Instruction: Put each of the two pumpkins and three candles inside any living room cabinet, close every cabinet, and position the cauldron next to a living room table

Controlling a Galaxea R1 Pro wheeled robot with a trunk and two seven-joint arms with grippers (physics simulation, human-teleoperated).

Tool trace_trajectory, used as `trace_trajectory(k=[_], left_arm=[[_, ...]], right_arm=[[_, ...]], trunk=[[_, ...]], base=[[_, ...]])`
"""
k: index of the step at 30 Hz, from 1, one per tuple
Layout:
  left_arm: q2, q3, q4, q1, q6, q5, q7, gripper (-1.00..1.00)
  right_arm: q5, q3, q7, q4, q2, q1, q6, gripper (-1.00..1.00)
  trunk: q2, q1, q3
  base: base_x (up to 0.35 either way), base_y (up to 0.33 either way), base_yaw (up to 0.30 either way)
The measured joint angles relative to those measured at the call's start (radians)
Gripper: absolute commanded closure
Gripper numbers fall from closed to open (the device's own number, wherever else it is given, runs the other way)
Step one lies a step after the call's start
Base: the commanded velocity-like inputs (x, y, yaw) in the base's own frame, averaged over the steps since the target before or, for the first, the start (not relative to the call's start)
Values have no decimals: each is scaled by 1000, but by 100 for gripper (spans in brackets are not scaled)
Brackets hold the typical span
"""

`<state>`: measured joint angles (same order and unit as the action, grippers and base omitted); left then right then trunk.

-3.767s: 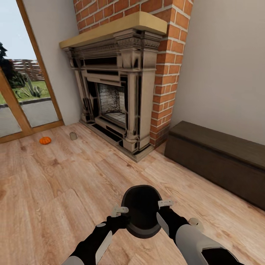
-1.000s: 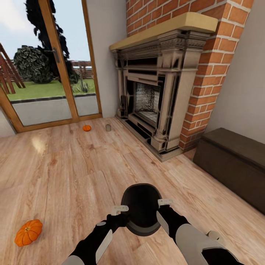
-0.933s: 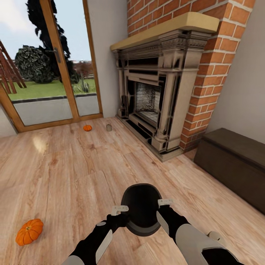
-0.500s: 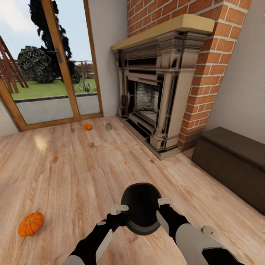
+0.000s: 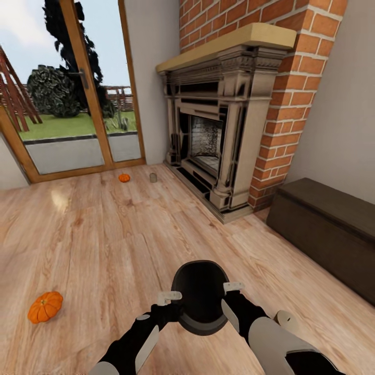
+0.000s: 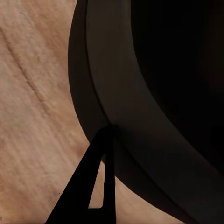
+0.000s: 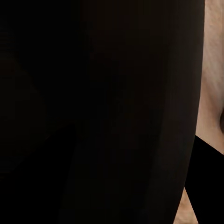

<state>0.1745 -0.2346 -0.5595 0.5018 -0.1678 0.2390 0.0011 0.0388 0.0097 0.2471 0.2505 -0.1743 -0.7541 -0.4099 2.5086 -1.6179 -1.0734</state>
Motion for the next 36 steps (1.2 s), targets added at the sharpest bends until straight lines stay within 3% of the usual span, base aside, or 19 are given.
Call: trace_trajectory(k=[36], left_arm=[[0,0,-6,0,0,-3,3,100]], right_arm=[[-3,3,0,4,0,-1,1,100]], trunk=[[0,0,0]], base=[[0,0,220]])
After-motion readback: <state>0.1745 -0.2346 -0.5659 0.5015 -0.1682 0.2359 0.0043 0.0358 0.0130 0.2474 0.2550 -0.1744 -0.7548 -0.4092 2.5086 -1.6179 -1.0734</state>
